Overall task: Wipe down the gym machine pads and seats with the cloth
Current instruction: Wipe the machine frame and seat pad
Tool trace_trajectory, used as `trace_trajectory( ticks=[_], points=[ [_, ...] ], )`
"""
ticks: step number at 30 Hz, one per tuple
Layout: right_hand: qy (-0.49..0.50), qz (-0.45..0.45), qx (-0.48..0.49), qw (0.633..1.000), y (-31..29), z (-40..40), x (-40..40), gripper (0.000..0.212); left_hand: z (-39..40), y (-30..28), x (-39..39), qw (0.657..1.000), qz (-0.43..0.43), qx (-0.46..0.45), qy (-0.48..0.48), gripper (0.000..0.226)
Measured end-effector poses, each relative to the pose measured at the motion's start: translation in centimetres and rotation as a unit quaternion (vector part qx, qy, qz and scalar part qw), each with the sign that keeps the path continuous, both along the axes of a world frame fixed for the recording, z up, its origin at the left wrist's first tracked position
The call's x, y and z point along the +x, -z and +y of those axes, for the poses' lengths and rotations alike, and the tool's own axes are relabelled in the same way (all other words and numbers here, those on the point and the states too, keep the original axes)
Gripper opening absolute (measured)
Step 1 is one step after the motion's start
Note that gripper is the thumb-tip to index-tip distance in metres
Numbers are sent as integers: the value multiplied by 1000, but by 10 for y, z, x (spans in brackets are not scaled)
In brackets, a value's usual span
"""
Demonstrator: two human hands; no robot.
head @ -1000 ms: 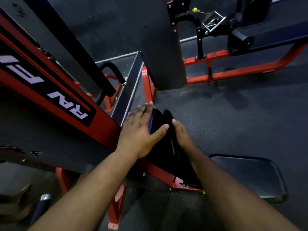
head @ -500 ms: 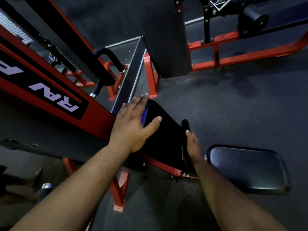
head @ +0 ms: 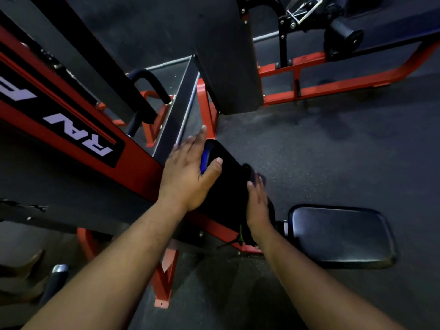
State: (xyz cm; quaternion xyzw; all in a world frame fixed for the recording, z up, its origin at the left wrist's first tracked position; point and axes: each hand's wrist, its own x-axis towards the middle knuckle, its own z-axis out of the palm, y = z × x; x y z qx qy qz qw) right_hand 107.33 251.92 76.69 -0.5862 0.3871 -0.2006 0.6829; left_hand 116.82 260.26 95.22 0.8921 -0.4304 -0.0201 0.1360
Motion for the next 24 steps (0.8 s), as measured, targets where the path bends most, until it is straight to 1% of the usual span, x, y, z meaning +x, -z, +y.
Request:
trace_trajectory(
  ticks=[3, 5, 7, 9, 11, 12, 14, 17, 19, 20, 21, 22, 24],
  points=[
    [-22, -79, -115, 990, -84, 13, 23, 67, 0, 0, 1, 1000, 15, -27, 4, 86],
    [-14, -113, -155, 981, -108, 20, 27, 59, 1, -3, -1, 999, 23, -47, 4, 86],
    [6, -140, -216, 966, -91, 29, 17, 62, 2, -2, -3, 999, 25, -43, 1, 87],
    [26, -129, -272, 953, -45, 41, -1, 66, 2, 0, -2, 999, 13, -30, 4, 88],
    [62, -94, -270, 956, -9, 54, -15, 66, 2, 1, -2, 999, 1, -31, 9, 89],
    [81, -74, -252, 962, -9, 58, -16, 66, 2, 1, -1, 999, 1, -34, 10, 89],
    [104, -49, -223, 968, -36, 62, -4, 69, 2, 0, 0, 999, 2, -43, 12, 88],
    [94, -68, -274, 955, -85, 66, 12, 68, 5, 2, -1, 996, 28, -82, 23, 84],
    [77, -95, -307, 944, -79, 66, 10, 68, 6, 2, 0, 995, 40, -92, 20, 83],
    [75, -105, -317, 940, -61, 65, 5, 69, 6, 1, 0, 995, 32, -88, 20, 82],
    [78, -106, -317, 939, -37, 63, -1, 69, 5, 1, -1, 997, 10, -77, 27, 82],
    [88, -99, -306, 943, -9, 61, -9, 67, 5, 2, -4, 997, -32, -54, 45, 81],
    [104, -70, -231, 965, 36, 57, -24, 59, 4, 5, -12, 982, -152, 24, 106, 79]
  ],
)
